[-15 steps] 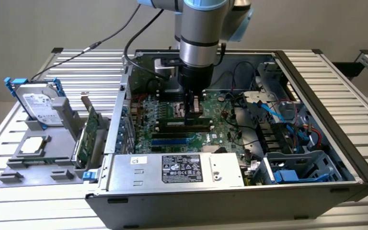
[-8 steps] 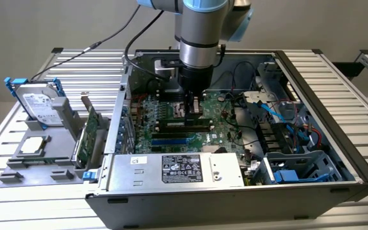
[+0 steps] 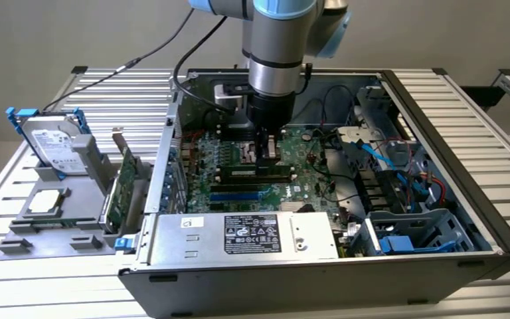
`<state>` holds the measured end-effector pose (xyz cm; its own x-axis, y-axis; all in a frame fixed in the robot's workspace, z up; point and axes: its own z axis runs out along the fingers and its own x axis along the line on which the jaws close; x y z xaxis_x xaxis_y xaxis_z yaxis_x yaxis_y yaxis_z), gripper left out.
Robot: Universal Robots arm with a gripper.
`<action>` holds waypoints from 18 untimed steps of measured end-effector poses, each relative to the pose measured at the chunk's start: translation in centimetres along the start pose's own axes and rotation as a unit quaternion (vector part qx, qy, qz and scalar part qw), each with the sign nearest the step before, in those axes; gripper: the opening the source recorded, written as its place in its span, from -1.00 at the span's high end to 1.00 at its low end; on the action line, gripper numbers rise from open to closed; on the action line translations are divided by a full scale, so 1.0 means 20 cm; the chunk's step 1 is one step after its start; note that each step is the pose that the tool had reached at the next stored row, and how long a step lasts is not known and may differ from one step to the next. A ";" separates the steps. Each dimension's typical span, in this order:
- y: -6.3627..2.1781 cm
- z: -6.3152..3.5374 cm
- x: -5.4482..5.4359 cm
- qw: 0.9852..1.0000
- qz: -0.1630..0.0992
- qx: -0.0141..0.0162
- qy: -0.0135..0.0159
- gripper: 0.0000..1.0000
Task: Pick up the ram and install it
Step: 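Insert the ram into the slot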
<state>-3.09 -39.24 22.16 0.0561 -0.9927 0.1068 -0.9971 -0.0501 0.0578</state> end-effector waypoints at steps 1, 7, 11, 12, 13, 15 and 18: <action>0.000 0.001 0.00 1.000 0.000 0.000 0.000 0.72; -0.001 0.008 -0.01 1.000 0.003 0.000 0.000 0.72; -0.001 0.006 -0.01 1.000 0.005 0.000 0.000 0.72; 0.000 0.004 -0.01 1.000 0.005 0.000 0.000 0.72; 0.000 -0.003 -0.01 1.000 0.005 0.000 0.000 0.72; 0.001 -0.022 0.00 1.000 0.005 -0.001 0.000 0.72; 0.003 -0.048 0.00 1.000 0.005 -0.001 0.000 0.72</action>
<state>-3.09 -39.16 23.13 0.0465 -0.9931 0.1076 -0.9975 -0.0404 0.0580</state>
